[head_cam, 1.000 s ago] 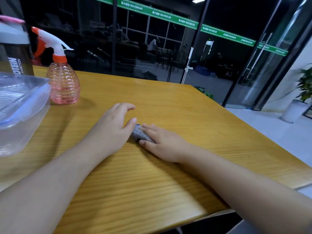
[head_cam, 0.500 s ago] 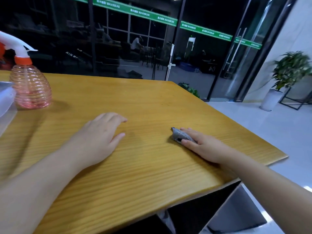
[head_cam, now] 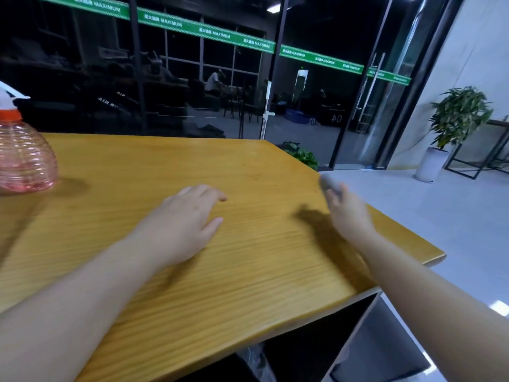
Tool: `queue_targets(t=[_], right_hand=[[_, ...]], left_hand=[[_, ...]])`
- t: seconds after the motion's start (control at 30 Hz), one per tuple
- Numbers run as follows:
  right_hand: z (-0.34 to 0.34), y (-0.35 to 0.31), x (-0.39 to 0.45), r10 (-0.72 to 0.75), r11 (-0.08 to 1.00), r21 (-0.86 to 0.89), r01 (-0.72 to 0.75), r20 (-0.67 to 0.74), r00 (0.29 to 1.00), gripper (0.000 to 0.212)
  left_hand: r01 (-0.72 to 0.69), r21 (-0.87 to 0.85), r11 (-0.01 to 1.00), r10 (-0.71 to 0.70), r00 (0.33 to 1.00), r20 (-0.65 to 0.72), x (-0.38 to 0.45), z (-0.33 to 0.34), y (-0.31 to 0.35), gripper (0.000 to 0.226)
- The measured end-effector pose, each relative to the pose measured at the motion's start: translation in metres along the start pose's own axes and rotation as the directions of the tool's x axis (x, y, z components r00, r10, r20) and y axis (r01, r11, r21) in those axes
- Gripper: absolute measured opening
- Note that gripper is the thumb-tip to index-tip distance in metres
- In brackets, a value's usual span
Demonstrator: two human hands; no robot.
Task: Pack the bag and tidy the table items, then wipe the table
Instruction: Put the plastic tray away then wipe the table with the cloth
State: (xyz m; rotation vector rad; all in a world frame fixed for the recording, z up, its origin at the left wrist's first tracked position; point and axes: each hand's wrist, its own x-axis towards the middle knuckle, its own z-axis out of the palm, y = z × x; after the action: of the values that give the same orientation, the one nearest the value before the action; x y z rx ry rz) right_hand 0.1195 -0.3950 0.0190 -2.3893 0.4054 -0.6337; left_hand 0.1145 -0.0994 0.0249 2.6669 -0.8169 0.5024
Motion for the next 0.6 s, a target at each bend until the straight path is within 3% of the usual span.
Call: queue_targets(t=[0.07,0.17,0.23,0.3,0.4,0.6], right_hand=[[0.021,-0.027,-0.028,-0.181,0.982,-0.022,0.189,0.198,0.963,0.032],[0.044,-0.056,-0.069,-0.408,0.859,-0.076,0.506,0.494,0.768,0.039],[0.047,-0.065,-0.078,-0.434,0.772,-0.103,0.627,0.635,0.639,0.047],[0.045,-0.068,-0.071,-0.397,0.785,-0.064,0.616,0.712,0.580,0.050],[0.045,-0.061,-0.052,-0.375,0.807,-0.051,0.588,0.726,0.577,0.049],[0.043,-0.028,0.004,-0.203,0.894,-0.176,0.411,0.658,0.725,0.049]], left_hand=[[0.031,-0.025,0.999,-0.032,0.998,-0.057,0.009,0.004,0.008,0.038],[0.116,-0.098,0.988,-0.134,0.969,-0.207,0.019,0.007,0.016,0.032],[0.136,-0.155,0.978,-0.177,0.942,-0.286,0.022,0.009,0.014,0.028],[0.123,-0.170,0.978,-0.168,0.943,-0.286,0.021,0.015,0.009,0.027],[0.094,-0.169,0.981,-0.127,0.973,-0.193,0.015,0.025,0.004,0.030],[0.011,-0.152,0.988,-0.021,0.998,-0.065,0.010,0.033,0.007,0.032]])
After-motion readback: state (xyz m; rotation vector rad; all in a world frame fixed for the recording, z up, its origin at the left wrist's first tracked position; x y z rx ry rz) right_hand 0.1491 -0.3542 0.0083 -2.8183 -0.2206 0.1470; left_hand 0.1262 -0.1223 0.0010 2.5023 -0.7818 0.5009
